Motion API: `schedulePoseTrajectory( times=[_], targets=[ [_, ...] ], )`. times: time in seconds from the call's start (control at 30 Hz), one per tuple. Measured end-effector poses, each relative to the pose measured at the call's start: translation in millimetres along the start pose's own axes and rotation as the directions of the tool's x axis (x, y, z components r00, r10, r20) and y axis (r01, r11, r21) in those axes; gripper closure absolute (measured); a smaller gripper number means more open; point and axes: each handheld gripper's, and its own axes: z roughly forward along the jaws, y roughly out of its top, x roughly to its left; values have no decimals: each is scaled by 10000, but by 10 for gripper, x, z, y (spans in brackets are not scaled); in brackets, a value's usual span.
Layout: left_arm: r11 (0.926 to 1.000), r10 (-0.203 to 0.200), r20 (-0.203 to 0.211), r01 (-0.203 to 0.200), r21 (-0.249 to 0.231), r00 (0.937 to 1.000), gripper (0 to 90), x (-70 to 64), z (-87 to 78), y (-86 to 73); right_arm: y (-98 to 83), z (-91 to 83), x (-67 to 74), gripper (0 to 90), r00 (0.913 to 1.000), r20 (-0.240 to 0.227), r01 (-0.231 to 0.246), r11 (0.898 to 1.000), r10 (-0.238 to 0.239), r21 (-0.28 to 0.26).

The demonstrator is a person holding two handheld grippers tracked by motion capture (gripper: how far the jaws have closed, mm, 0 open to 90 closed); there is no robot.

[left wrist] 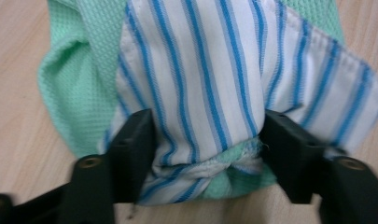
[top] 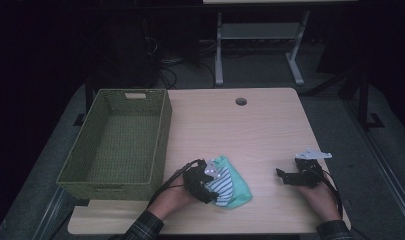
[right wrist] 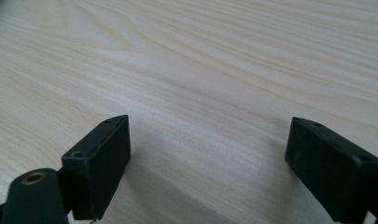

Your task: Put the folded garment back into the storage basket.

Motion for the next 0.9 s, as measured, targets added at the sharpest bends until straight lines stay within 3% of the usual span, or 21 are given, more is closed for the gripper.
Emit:
schedulePoseTrajectory(
  times=[0.17, 0.3, 0.63, 0.9],
  targets=[
    [10000, 70, -109, -70, -44, 9999, 590, 28, -20, -5, 1, 1, 0, 137, 10000, 7, 7, 10000, -7, 1],
    [10000, 0, -178, -1, -43, 9998, 679, 49, -23, -4, 1, 2, 0, 137, 10000, 16, 9, 10000, -9, 0],
    [9986, -518, -211, 516, -108, 9984, 717, 58, -33, 13, 2, 2, 1, 135, 10000, 31, -3, 10000, 3, 4],
    [9928, -1136, 140, 1141, -376, 9934, 716, 79, -117, 46, 1, 2, -1, 135, 10000, 27, 24, 10000, -24, -4]
  ],
)
